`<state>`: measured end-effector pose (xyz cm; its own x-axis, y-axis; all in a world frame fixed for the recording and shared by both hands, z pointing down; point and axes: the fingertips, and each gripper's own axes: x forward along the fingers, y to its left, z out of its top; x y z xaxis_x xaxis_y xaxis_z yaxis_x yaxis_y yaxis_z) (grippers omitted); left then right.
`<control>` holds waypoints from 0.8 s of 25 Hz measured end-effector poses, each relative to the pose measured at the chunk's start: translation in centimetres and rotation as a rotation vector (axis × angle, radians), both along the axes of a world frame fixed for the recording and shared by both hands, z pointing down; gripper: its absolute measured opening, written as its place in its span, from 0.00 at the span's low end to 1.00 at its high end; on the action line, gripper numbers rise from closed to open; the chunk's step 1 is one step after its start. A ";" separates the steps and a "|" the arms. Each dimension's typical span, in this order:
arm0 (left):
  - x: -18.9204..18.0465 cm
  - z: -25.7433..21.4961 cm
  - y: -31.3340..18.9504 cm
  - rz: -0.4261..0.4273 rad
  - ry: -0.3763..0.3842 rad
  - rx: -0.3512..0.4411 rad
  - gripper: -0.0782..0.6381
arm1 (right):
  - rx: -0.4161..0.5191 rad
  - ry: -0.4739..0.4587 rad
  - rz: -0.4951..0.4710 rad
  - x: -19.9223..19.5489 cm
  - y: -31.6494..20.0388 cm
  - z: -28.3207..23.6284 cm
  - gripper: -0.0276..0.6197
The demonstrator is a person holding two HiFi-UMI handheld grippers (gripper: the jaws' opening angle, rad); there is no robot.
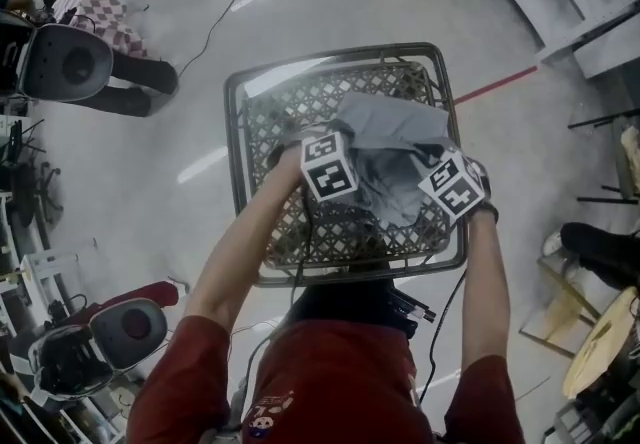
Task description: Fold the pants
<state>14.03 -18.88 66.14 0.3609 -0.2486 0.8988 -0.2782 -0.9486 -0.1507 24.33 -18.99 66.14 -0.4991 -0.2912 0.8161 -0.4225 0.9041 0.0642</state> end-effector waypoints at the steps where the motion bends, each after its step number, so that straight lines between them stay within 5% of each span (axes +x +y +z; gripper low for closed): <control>1: 1.1 -0.3 1.7 0.001 0.001 -0.009 0.29 | -0.001 0.005 0.008 1.2 1.8 -0.3 0.12; 14: 6.5 2.2 1.3 -0.032 -0.018 -0.078 0.28 | -0.071 0.026 0.043 6.3 2.1 3.1 0.12; 20: 6.5 4.4 -1.0 -0.076 -0.042 -0.027 0.29 | -0.054 0.056 0.056 7.0 0.5 5.4 0.19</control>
